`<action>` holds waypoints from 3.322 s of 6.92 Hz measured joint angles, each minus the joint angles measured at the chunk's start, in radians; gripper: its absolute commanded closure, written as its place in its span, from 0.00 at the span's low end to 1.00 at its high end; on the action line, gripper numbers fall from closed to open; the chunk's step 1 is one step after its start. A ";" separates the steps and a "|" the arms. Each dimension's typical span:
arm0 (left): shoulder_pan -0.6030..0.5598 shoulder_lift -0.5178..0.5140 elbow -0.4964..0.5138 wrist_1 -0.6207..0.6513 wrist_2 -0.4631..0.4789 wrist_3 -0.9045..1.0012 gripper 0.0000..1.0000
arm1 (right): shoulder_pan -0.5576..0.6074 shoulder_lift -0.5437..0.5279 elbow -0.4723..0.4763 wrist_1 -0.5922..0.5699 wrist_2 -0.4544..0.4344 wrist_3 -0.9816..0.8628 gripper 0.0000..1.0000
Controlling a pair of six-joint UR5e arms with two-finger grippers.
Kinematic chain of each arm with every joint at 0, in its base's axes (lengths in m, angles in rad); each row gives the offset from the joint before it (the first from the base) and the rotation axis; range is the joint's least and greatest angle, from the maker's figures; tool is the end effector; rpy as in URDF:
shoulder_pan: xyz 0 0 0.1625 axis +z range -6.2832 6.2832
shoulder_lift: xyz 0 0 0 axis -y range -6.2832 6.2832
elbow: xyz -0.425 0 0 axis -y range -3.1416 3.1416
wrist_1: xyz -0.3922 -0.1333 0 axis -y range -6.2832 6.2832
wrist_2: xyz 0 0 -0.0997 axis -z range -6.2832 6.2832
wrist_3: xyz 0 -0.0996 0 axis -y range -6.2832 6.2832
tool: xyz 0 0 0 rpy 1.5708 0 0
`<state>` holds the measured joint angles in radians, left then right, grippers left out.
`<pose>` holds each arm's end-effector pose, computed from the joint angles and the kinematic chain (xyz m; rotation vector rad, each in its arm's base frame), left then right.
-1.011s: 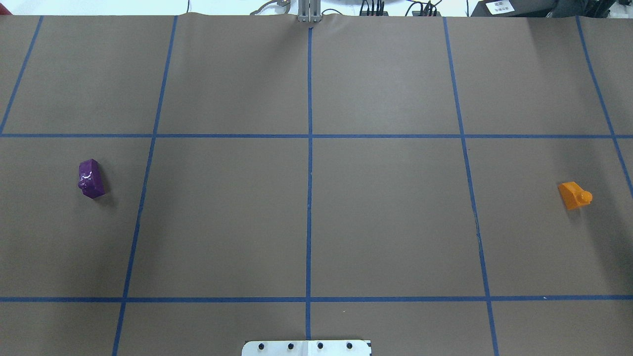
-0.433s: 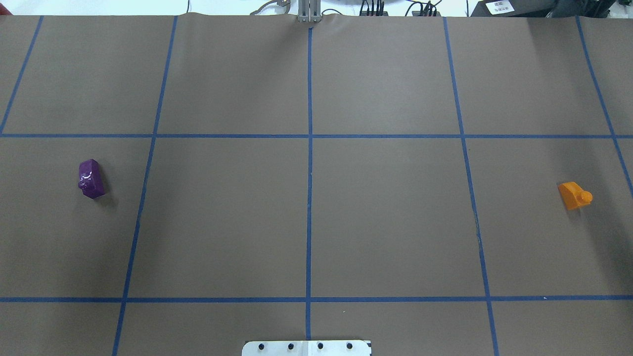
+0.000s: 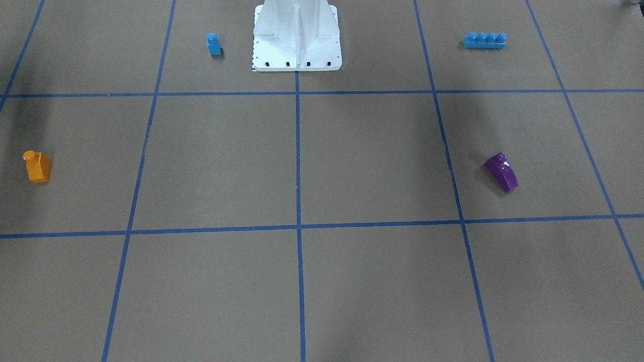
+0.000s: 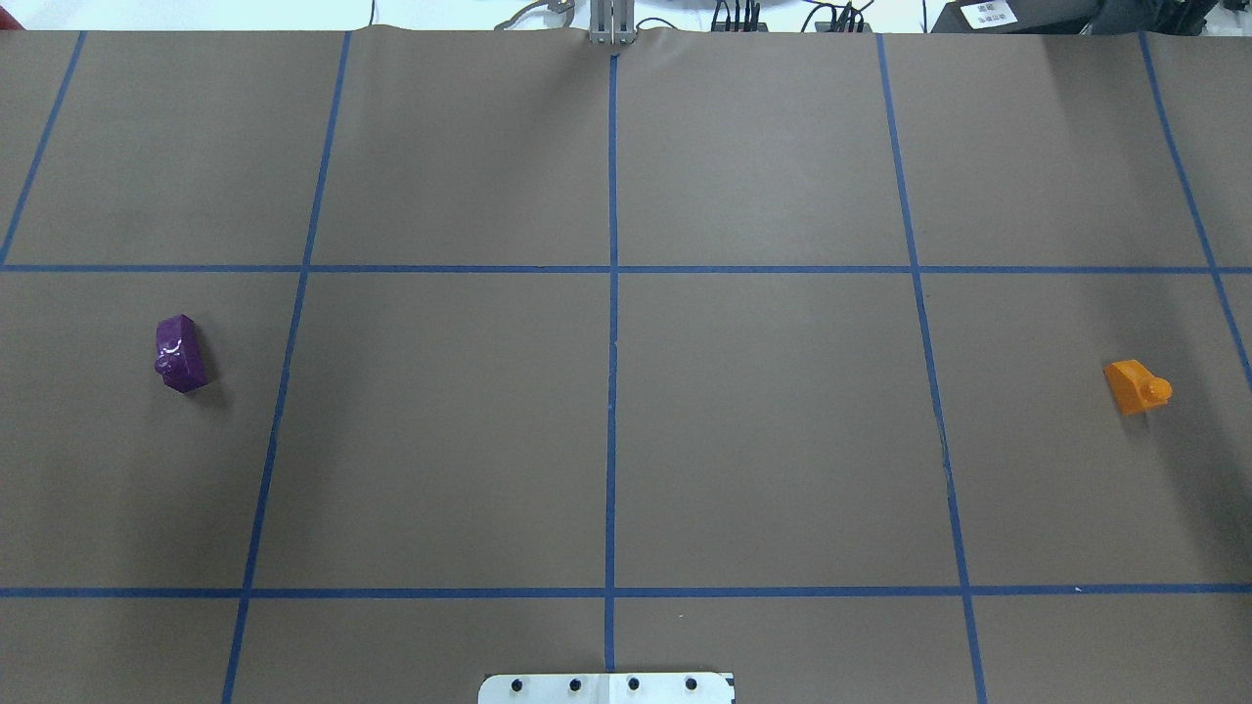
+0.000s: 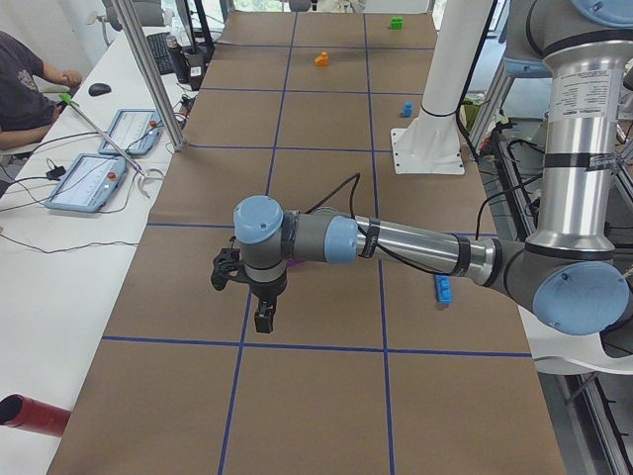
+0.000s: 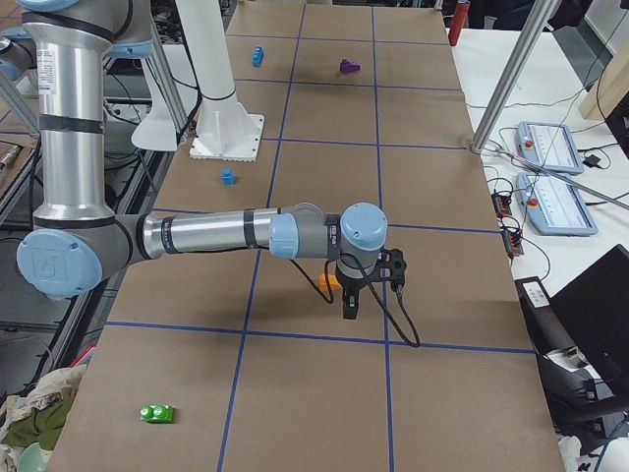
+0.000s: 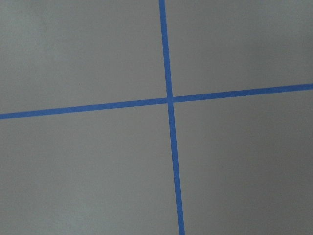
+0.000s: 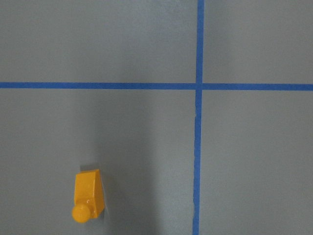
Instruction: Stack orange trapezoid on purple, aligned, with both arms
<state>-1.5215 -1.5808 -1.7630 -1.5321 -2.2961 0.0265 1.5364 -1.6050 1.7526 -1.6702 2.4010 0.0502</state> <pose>-0.0426 -0.5017 0.5660 0.1481 0.7258 0.1316 0.0434 -0.4780 0.5919 0.0103 -0.8312 -0.0051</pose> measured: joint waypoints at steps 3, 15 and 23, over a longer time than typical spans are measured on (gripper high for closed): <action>0.208 -0.067 -0.046 -0.054 0.028 -0.301 0.00 | -0.019 0.026 0.000 0.003 0.006 0.096 0.00; 0.652 -0.089 0.117 -0.456 0.270 -1.161 0.00 | -0.035 0.061 0.005 0.007 0.023 0.116 0.00; 0.672 -0.079 0.118 -0.453 0.271 -1.162 1.00 | -0.035 0.061 0.003 0.006 0.022 0.115 0.00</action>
<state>-0.8491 -1.6601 -1.6450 -1.9851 -2.0254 -1.1360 1.5018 -1.5437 1.7557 -1.6640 2.4230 0.1657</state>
